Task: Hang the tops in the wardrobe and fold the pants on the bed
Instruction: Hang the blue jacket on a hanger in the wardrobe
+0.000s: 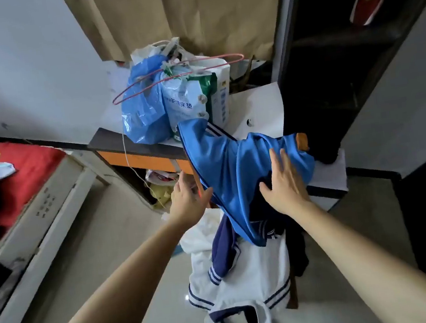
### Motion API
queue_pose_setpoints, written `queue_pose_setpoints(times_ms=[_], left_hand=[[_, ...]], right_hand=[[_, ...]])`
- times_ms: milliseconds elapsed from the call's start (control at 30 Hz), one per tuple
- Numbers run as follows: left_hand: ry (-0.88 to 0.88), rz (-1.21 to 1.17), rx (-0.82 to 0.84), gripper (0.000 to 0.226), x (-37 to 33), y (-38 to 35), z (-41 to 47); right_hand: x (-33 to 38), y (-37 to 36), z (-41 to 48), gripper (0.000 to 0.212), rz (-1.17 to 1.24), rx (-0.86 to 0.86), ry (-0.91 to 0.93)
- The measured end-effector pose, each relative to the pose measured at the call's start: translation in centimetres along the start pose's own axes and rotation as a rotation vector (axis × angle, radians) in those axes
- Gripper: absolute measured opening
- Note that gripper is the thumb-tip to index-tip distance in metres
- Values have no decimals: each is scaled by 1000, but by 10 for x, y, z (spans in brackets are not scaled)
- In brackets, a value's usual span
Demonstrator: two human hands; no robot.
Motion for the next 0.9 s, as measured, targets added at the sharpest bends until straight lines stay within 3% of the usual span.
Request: queue_pose_setpoints(times_ms=[133, 233, 333, 400, 500, 633, 800, 900], left_hand=[[26, -412, 72, 85, -48, 1, 48], [231, -692, 8, 82, -55, -2, 77], [357, -860, -38, 43, -53, -3, 90], [348, -967, -31, 32, -42, 2, 93], [299, -948, -9, 22, -1, 19, 97], [370, -897, 2, 23, 59, 49, 106], [449, -993, 89, 18, 87, 68, 114], [468, -1130, 205, 22, 69, 63, 109]], right_hand=[[-16, 12, 7, 93, 69, -96, -85], [-21, 10, 10, 92, 98, -102, -114], [-24, 13, 28, 84, 87, -114, -109], [-25, 12, 44, 82, 101, -116, -140], [-28, 5, 69, 89, 103, -96, -221], [-28, -24, 89, 103, -125, 80, -275], [5, -52, 56, 110, -105, -160, -200], [17, -79, 36, 120, -9, -158, -240]])
Point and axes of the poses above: each hand's wrist, its own z-axis towards the middle knuckle, its own y-axis out of the back of the hand, x = y × z, the point moved 9 cm from there along z, towards the middle knuckle, and after that the axes turned 13 degrees about y, right-handed, at the moved point
